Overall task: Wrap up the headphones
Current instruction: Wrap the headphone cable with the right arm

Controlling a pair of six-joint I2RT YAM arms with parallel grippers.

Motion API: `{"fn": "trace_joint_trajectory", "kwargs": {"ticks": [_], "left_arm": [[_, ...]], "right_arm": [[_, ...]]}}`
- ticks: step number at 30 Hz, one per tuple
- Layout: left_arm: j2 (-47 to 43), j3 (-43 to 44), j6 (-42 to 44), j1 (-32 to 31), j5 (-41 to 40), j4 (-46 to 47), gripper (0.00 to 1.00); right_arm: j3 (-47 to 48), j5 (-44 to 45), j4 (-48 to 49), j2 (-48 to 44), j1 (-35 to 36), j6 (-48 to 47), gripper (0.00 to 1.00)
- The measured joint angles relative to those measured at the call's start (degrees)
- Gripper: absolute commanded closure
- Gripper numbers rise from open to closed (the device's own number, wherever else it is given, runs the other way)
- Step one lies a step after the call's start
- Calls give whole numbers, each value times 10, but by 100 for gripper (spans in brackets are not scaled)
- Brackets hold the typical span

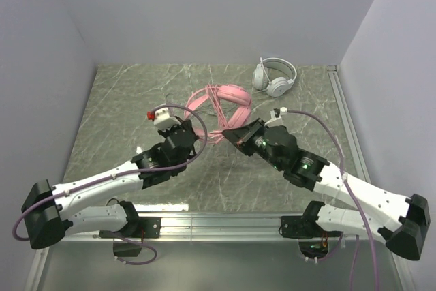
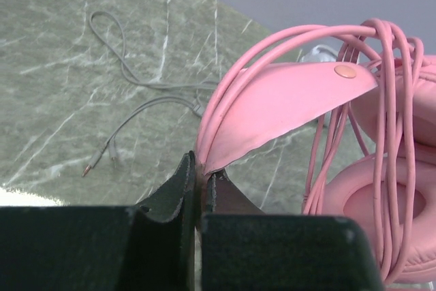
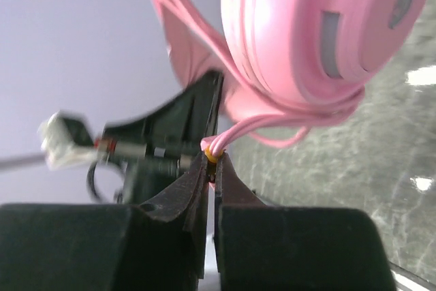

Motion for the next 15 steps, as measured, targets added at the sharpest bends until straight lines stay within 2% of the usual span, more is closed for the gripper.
{"fn": "trace_joint_trajectory", "kwargs": {"ticks": [7, 15], "left_arm": [[26, 0, -35, -25, -29, -22, 100], [23, 4, -36, -29, -28, -26, 100]], "right_arm": [[72, 82, -97, 77, 9, 56, 100], [133, 135, -164, 132, 12, 67, 100]]}}
